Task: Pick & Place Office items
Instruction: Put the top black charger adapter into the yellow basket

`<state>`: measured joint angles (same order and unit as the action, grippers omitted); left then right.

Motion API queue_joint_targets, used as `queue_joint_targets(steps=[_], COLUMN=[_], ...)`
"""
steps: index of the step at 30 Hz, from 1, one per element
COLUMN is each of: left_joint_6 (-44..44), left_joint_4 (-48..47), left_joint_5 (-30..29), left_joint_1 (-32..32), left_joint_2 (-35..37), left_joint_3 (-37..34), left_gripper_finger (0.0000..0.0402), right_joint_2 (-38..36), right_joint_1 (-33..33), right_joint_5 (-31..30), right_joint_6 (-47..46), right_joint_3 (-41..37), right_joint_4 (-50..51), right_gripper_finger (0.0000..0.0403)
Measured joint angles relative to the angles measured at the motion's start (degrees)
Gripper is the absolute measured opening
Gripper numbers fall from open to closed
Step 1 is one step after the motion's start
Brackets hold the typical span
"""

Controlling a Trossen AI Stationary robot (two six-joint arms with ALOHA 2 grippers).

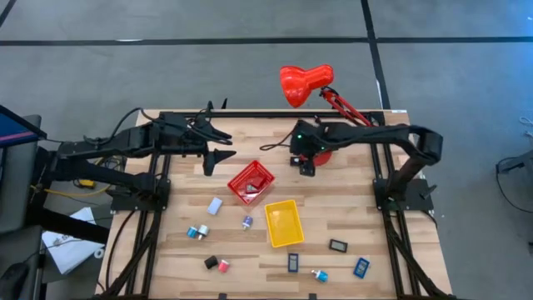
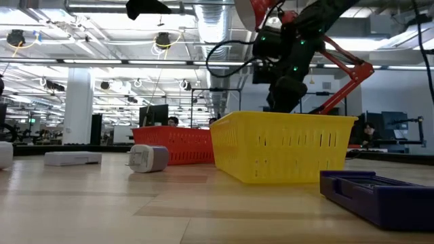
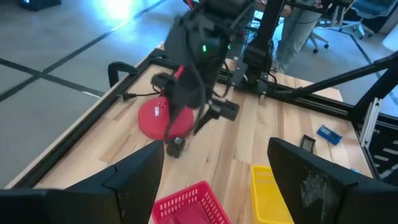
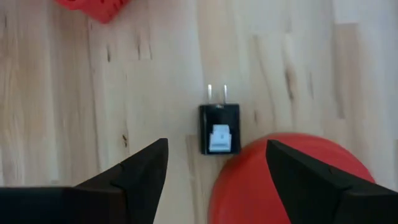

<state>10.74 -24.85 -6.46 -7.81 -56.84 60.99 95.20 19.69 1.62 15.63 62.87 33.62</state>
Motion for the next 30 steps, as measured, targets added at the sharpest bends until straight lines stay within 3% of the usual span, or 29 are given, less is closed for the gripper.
queue_joint_targets(steps=[16,24,30], left_joint_6=[0.0,0.0,0.0], left_joint_4=[0.28,0.42,0.44], left_joint_5=[0.04,0.04,0.07], left_joint_1=[0.02,0.02,0.02], left_joint_2=[-0.02,-0.02,-0.02], left_joint_3=[0.0,0.0,0.0], left_gripper_finger=[0.0282,0.0282,0.0282], right_joint_2=[9.81,10.17,10.17], right_joint_1=[-0.86,-0.81,-0.77], right_joint_5=[-0.61,-0.61,-0.63], right_joint_6=[-0.17,-0.15,0.01], right_joint_3=[1.01,0.99,0.99], right_joint_4=[-3.75,-5.93,-7.25], right_gripper_finger=[0.0265,0.0265,0.0223])
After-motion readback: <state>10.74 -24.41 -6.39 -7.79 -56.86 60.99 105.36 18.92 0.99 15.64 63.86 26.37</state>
